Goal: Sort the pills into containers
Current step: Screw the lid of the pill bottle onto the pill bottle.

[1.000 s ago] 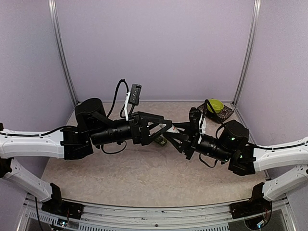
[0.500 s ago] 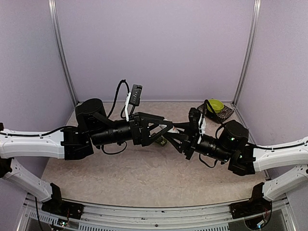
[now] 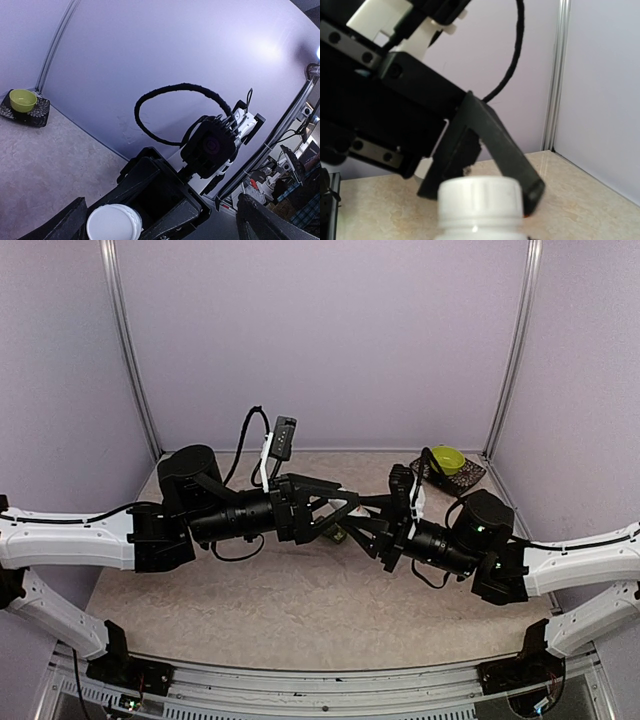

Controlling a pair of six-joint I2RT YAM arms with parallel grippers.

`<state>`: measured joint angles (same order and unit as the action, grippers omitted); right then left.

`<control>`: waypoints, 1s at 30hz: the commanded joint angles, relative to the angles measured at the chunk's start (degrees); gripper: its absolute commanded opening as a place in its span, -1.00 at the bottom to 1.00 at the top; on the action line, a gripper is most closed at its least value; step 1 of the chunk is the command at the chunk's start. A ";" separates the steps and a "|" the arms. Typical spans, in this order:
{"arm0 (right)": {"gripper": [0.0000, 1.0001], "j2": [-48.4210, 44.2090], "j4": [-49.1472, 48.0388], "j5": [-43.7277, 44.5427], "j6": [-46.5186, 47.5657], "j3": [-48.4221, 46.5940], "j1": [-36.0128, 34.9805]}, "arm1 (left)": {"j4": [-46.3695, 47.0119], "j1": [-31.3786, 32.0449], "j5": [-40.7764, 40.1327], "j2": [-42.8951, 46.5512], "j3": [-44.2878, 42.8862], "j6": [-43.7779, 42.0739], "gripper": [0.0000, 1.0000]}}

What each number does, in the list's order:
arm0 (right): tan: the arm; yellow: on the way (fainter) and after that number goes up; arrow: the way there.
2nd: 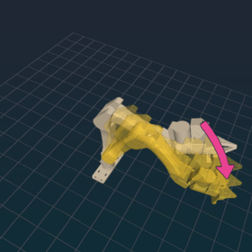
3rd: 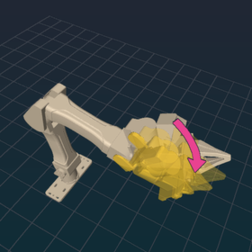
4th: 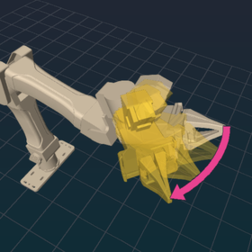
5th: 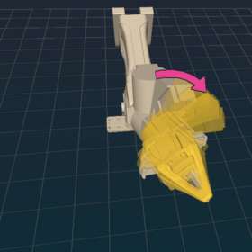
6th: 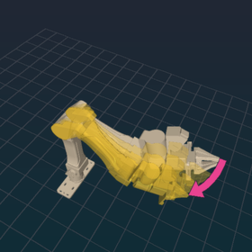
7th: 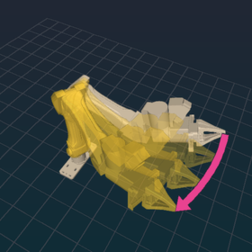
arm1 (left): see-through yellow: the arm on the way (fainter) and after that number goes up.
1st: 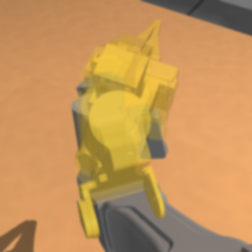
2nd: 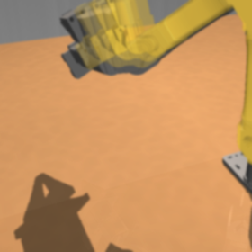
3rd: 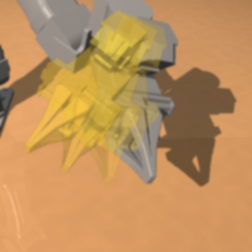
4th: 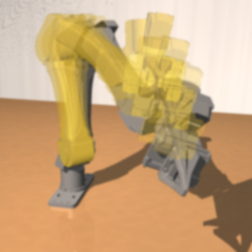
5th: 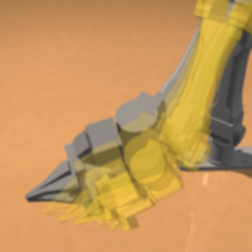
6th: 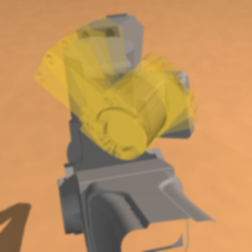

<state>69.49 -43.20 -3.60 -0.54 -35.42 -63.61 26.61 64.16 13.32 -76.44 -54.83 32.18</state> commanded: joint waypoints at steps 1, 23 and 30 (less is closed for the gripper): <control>-0.85 2.72 -0.33 -0.64 -1.32 -1.62 -0.11 | 2.63 1.00 2.94 -1.27 -1.43 -0.15 0.97; -0.86 6.99 -2.00 -4.21 -3.38 -2.33 -0.41 | 3.19 2.24 1.36 -0.35 -2.90 -2.84 0.98; -0.86 0.80 0.68 -1.27 2.38 -0.35 -0.38 | -10.01 -0.78 -6.01 1.83 -4.24 1.80 0.97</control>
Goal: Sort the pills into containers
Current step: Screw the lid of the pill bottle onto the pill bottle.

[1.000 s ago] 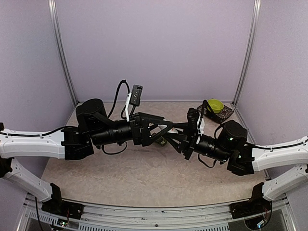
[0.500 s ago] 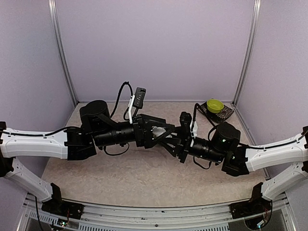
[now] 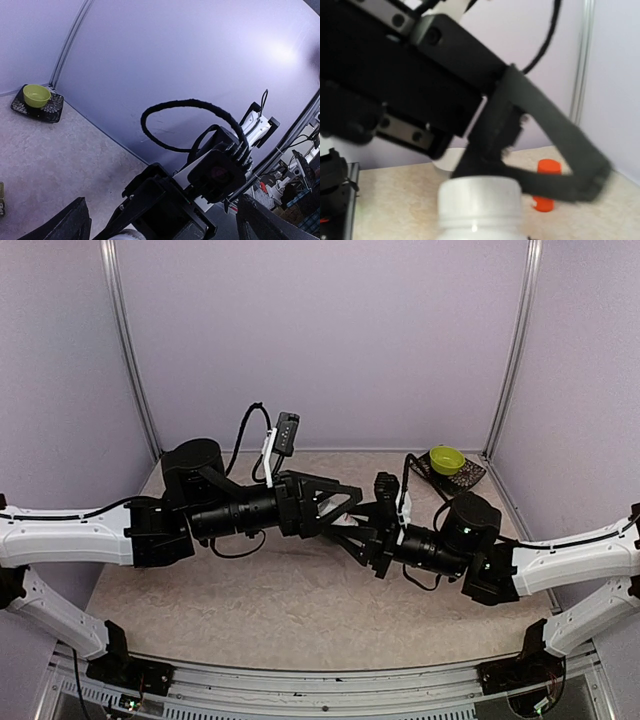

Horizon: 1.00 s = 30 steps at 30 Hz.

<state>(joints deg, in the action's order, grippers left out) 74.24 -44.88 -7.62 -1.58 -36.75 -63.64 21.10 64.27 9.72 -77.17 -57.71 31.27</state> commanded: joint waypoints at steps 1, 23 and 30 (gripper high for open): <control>-0.86 -4.65 2.76 3.41 4.30 1.25 -0.35 | -5.28 -0.94 -2.76 2.62 -1.27 3.32 0.96; -0.86 -8.17 7.79 8.77 11.93 0.92 -0.42 | -12.00 -1.43 0.45 -1.62 -5.21 7.05 0.31; -0.86 -7.88 7.80 9.18 11.91 0.88 -0.44 | -11.74 -1.59 1.98 -2.39 -5.49 7.39 -0.05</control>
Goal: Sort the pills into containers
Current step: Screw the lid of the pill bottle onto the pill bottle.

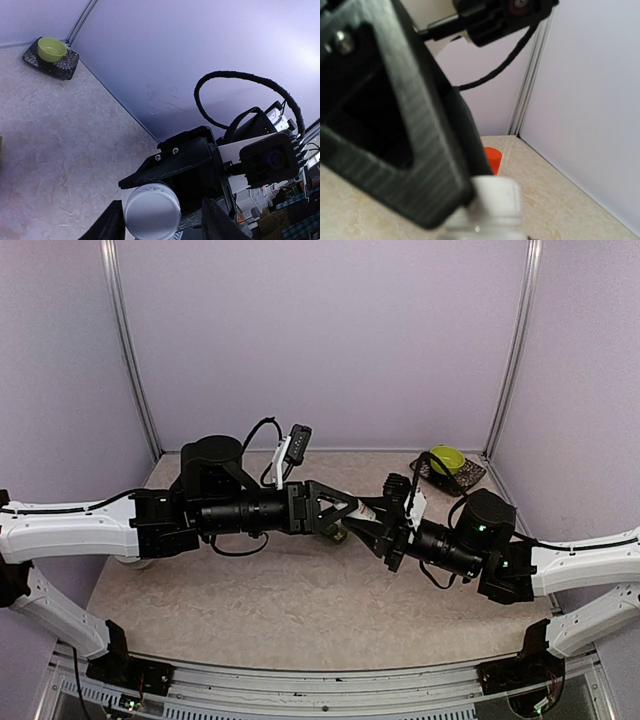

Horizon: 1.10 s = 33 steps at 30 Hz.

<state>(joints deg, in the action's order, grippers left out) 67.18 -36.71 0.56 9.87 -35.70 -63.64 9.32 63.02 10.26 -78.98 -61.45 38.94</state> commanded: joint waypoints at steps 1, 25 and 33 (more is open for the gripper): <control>-0.85 -0.74 -0.34 0.96 0.50 -0.10 -0.44 | 0.19 -0.39 1.45 -0.56 -1.58 -0.27 -0.11; -0.85 -2.33 6.44 -13.62 -18.69 -3.63 -0.35 | 13.44 0.23 16.42 2.78 5.08 -19.54 -0.49; -0.85 -3.56 10.86 -13.65 -18.64 -4.44 -0.39 | 12.57 -0.53 15.52 3.64 4.81 -18.58 0.41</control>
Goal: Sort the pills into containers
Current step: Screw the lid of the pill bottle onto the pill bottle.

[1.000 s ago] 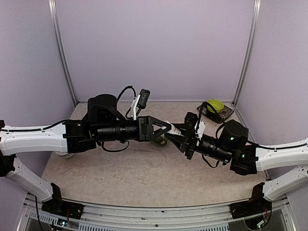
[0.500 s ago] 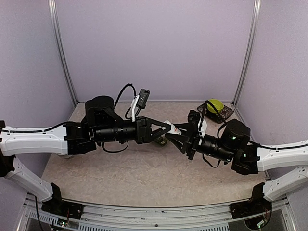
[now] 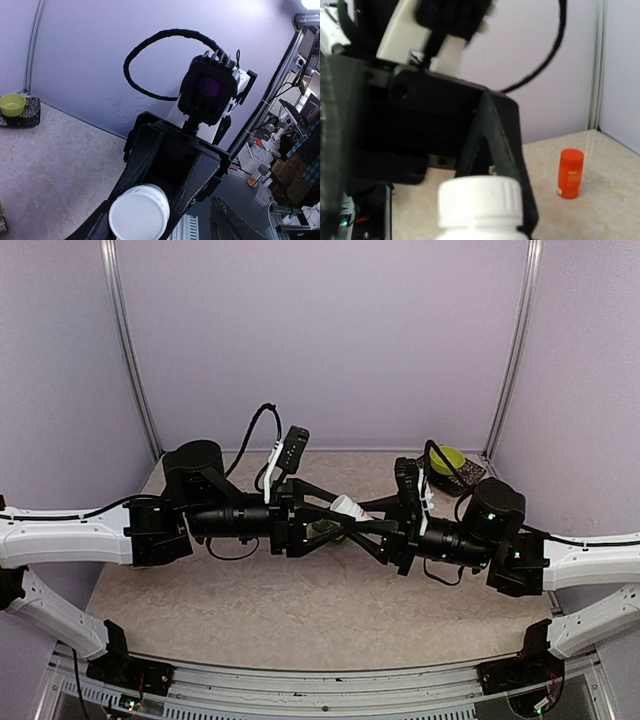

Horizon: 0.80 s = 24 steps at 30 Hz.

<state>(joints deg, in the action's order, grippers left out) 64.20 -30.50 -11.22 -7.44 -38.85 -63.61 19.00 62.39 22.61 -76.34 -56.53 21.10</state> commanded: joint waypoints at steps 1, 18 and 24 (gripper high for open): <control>-0.85 -0.84 5.34 -1.13 0.45 -1.31 -0.44 | 2.99 -0.14 2.32 1.13 -0.07 1.14 0.46; -0.84 -1.71 11.51 8.01 14.25 -3.08 -0.46 | -10.33 -1.66 -4.71 -1.49 -5.61 17.65 0.28; -0.84 -2.64 10.80 7.73 14.84 -2.43 -0.46 | -14.19 -1.91 -6.49 -2.78 -6.90 17.05 0.19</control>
<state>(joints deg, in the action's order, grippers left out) 63.75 -18.76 -4.34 6.04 -40.56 -63.64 8.54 60.86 17.54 -78.00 -61.49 37.93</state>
